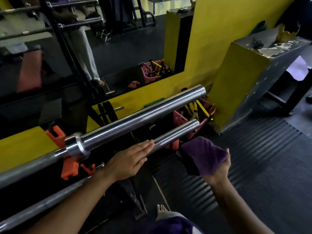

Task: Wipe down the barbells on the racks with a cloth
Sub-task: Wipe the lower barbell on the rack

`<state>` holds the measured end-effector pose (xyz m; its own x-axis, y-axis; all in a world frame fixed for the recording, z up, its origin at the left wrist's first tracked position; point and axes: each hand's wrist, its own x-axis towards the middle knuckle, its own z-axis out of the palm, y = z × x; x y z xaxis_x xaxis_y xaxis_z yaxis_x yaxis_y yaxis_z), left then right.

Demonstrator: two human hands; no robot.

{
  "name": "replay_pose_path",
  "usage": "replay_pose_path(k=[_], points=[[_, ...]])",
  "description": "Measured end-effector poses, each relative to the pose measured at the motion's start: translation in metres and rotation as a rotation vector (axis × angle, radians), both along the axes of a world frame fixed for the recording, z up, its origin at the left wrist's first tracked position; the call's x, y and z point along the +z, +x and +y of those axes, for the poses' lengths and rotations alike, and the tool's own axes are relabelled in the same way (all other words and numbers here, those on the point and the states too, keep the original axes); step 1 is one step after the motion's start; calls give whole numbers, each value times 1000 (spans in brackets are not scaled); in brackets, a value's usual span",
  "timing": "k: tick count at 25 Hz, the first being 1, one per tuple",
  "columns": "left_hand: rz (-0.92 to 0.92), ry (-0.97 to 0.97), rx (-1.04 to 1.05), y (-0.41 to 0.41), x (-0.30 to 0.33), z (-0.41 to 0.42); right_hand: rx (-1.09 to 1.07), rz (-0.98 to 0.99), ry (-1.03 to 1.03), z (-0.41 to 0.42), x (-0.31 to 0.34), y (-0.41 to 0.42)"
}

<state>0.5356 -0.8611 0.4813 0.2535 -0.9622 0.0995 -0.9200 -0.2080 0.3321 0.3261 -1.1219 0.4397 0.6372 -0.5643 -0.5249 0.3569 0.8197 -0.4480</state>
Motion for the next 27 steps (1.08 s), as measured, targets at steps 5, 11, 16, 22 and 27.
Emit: replay_pose_path(k=[5, 11, 16, 22, 27], points=[[-87, 8, -68, 17, -25, -5, -55, -97, -262, -40, 19, 99], [-54, -39, -104, 20, -32, -7, -145, -181, 20, -22, 8, 152], [-73, -24, -117, 19, -31, -7, -78, 152, 92, 39, -3, 157], [-116, -11, -106, 19, -31, -8, -256, 114, 94, -45, 2, 150], [-158, -12, -92, 19, -33, -7, -199, -20, 51, -6, -13, 157]])
